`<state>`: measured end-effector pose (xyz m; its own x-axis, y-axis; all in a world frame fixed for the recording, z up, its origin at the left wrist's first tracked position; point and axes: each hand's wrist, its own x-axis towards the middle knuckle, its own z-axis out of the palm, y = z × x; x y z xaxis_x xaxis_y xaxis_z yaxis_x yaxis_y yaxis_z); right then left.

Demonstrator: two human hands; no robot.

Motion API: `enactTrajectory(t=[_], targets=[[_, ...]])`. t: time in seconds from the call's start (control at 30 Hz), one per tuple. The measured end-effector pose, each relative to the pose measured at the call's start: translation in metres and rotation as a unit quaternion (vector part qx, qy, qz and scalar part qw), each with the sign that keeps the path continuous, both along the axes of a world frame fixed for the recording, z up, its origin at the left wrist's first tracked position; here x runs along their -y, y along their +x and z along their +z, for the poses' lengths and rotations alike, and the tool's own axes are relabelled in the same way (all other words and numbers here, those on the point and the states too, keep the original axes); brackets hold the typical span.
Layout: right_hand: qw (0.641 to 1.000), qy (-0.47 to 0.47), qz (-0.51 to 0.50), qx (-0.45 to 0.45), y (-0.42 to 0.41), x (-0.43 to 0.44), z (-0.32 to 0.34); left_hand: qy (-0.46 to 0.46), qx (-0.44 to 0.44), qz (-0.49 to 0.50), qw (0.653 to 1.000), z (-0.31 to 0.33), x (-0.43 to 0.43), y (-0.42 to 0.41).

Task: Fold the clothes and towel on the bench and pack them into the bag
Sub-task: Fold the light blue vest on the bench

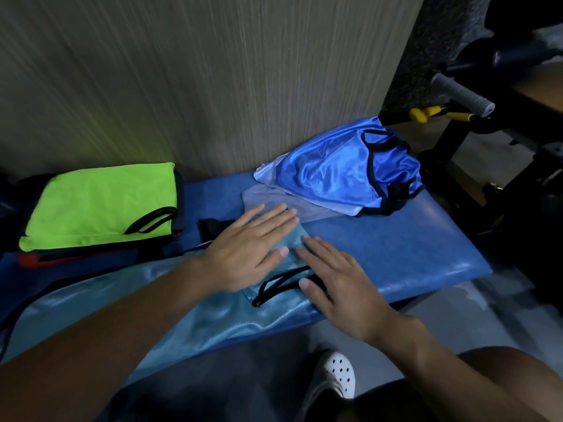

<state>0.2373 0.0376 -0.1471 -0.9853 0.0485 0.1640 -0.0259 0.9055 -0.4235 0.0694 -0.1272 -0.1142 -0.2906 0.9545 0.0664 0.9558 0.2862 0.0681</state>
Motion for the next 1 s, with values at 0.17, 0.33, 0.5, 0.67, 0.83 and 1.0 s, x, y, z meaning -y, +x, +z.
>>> enactTrajectory(t=[0.17,0.33,0.5,0.67,0.83,1.0], targets=[[0.991,0.119,0.012,0.051,0.003,0.003,-0.004,-0.058,-0.016,0.008,0.998,-0.024,0.028,-0.008],[0.999,0.010,-0.023,0.023,-0.004,0.008,0.010,-0.051,-0.031,0.030,0.998,-0.019,0.036,-0.006],[0.981,-0.111,-0.155,0.026,-0.041,0.011,0.023,0.009,-0.048,0.071,0.996,-0.018,0.068,0.019],[0.973,-0.187,-0.129,0.034,-0.062,0.006,0.028,-0.041,-0.048,0.183,0.981,-0.030,0.103,0.035],[0.966,-0.227,-0.124,-0.010,-0.065,-0.003,0.029,-0.033,-0.020,0.184,0.982,-0.037,0.099,0.029],[0.981,-0.021,-0.189,-0.031,-0.055,-0.015,0.030,-0.026,-0.015,0.142,0.989,-0.032,0.067,0.017]])
